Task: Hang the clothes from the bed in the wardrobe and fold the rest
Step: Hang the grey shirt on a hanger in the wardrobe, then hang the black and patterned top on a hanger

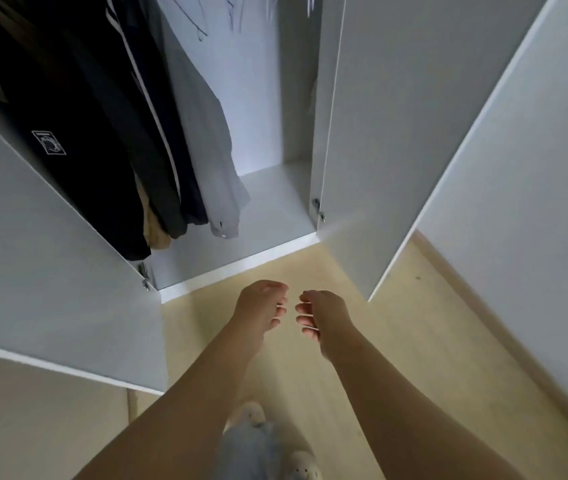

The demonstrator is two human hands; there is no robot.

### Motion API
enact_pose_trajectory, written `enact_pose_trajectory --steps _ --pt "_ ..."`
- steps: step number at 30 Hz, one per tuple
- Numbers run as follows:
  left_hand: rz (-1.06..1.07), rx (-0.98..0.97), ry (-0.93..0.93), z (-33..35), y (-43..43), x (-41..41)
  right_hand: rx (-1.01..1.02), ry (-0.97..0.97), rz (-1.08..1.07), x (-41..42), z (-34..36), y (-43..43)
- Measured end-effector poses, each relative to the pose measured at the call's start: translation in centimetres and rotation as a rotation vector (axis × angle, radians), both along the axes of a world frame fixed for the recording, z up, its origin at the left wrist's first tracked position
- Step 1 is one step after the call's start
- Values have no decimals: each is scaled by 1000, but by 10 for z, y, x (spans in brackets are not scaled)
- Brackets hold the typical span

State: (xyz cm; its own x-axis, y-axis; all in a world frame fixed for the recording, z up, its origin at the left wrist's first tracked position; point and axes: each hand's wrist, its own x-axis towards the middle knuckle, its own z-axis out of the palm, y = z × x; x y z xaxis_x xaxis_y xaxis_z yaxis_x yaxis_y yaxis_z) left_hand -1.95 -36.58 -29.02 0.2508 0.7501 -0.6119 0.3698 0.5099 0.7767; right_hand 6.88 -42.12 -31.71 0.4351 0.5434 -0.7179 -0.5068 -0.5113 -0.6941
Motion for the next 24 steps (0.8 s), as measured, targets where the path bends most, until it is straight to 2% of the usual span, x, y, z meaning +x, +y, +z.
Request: enact_pose_trajectory --steps 11,19,24 --pt "-378 -123 96 -50 -181 -33 -126 16 -371 -56 -39 -219" --pt "-742 -118 165 -54 -374 -53 -185 104 -668 -117 -46 -421" --pt "-877 -84 164 -55 -512 -41 -180 108 -819 -129 -45 -563"
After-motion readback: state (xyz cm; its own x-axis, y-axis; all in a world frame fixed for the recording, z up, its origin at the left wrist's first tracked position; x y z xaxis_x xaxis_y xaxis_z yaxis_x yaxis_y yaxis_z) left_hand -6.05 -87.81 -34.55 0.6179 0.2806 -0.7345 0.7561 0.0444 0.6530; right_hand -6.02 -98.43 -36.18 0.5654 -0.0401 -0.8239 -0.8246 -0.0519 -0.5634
